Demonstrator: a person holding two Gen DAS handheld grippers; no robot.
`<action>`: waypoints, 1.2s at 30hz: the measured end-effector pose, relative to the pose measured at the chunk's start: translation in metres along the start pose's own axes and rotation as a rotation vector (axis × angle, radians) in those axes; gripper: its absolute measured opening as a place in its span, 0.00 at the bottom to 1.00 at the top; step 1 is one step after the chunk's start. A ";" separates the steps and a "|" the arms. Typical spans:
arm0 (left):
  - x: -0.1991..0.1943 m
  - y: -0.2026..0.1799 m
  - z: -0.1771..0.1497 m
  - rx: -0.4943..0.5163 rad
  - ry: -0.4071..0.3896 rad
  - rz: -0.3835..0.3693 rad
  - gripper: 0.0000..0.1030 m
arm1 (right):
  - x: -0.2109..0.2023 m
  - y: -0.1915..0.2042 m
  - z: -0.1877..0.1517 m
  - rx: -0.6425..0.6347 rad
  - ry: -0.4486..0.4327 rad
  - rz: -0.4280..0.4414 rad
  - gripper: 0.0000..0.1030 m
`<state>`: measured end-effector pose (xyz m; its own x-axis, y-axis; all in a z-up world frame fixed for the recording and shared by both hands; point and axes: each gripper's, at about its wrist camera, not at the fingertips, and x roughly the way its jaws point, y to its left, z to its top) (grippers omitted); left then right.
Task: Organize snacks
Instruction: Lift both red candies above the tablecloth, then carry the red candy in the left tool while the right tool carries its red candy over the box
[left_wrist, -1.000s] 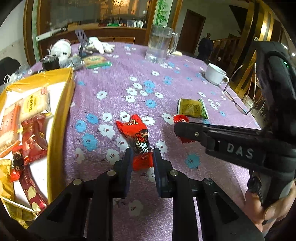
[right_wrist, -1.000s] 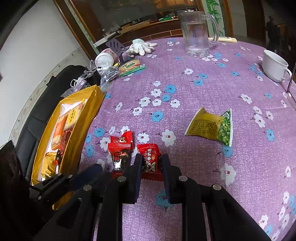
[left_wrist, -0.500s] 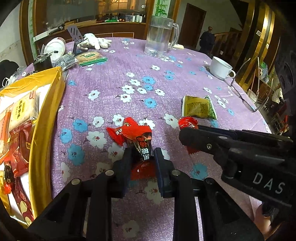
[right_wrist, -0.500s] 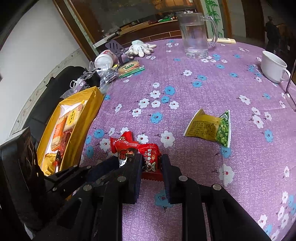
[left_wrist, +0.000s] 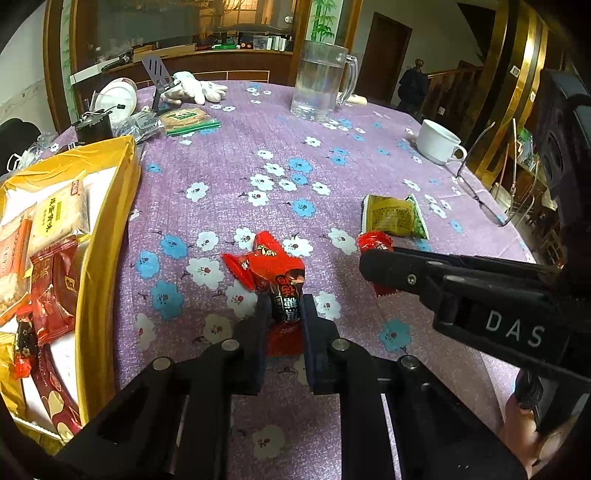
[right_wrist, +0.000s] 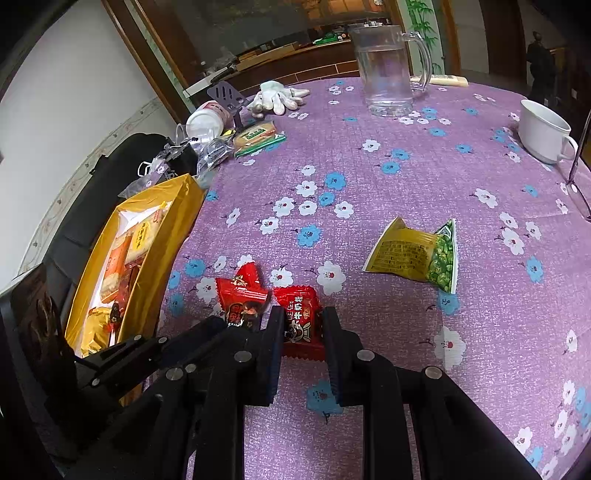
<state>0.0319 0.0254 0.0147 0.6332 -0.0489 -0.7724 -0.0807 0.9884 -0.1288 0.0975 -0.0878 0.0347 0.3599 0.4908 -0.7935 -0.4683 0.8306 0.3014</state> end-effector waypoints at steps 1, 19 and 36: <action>0.000 0.000 0.000 0.002 0.002 0.000 0.12 | 0.000 0.000 0.000 0.002 0.001 -0.001 0.21; 0.010 -0.002 0.003 0.014 0.018 0.023 0.22 | -0.001 0.001 0.000 0.000 -0.005 -0.009 0.21; -0.030 0.016 -0.003 -0.025 -0.049 -0.010 0.22 | 0.001 0.009 -0.003 -0.036 -0.003 -0.005 0.21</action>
<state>0.0097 0.0420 0.0339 0.6713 -0.0506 -0.7395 -0.0930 0.9840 -0.1517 0.0914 -0.0800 0.0353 0.3648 0.4877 -0.7931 -0.4951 0.8230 0.2784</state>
